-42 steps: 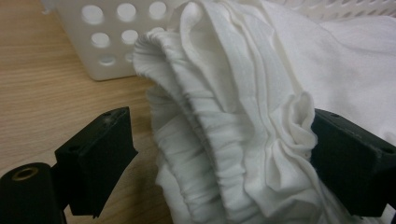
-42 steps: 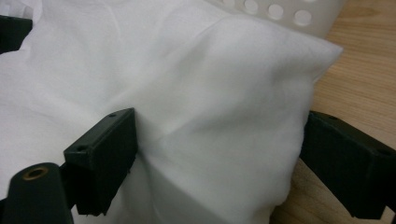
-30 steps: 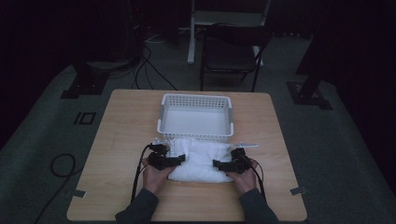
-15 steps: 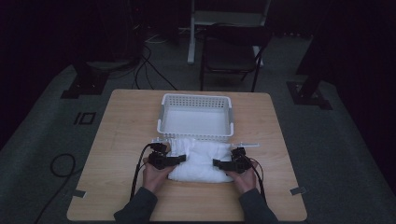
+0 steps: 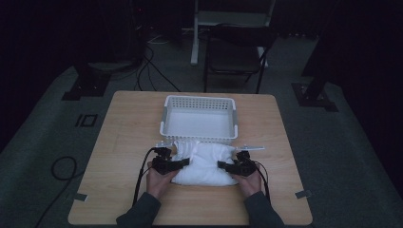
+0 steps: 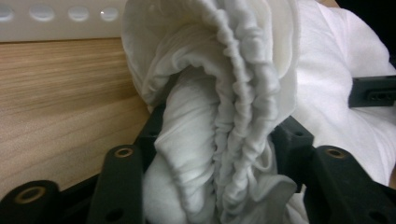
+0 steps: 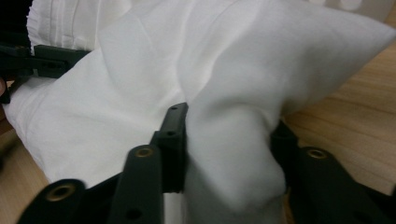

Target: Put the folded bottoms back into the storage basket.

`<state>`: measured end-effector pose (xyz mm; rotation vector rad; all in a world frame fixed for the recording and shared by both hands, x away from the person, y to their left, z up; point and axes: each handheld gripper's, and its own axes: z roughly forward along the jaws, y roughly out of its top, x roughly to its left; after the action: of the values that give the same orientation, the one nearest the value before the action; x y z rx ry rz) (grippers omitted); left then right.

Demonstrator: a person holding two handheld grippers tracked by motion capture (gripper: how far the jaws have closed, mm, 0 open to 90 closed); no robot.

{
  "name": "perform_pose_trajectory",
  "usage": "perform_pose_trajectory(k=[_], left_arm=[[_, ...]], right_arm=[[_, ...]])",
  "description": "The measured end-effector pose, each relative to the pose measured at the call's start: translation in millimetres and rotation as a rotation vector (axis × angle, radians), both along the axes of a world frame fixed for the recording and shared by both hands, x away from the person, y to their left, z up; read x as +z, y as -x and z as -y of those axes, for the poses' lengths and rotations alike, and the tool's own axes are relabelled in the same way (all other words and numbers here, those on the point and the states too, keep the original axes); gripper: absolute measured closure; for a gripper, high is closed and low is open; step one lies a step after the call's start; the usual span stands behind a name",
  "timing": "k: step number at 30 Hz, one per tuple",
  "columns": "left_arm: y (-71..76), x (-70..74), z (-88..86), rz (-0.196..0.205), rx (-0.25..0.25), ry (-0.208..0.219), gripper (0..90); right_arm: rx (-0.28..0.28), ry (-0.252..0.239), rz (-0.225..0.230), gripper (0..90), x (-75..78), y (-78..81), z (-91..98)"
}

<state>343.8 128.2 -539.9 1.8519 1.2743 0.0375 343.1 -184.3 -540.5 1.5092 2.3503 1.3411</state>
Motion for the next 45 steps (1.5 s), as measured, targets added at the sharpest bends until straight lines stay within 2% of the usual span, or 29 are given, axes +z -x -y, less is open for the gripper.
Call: perform_pose_trajectory(k=[4, 8, 13, 20, 38, 45], left_arm=[[6.0, 1.6, 0.0, 0.031, 0.003, 0.002, 53.3], [13.8, 9.3, 3.2, 0.069, -0.004, -0.03, 54.7], [19.3, 15.5, 3.8, 0.078, -0.013, -0.03, 55.5], [28.9, 26.8, 1.2, 0.128, 0.002, -0.013, 55.9], [39.5, 49.9, -4.5, 0.19, 0.011, 0.016, 55.8], [44.2, 58.4, -3.5, 0.217, 0.018, 0.004, 55.9]], right_arm=[[0.002, 0.013, 0.032, 66.8, 3.1, 3.6, -0.6], [0.009, 0.033, 0.063, 68.1, 8.0, 8.8, -0.7], [0.006, 0.047, 0.098, 68.7, 13.8, 15.7, -1.3], [0.014, 0.031, 0.12, 69.1, 20.7, 20.8, -0.8], [0.021, 0.012, 0.195, 69.2, 44.0, 31.0, -2.6], [0.022, 0.011, 0.217, 69.3, 51.6, 33.0, -3.0]])
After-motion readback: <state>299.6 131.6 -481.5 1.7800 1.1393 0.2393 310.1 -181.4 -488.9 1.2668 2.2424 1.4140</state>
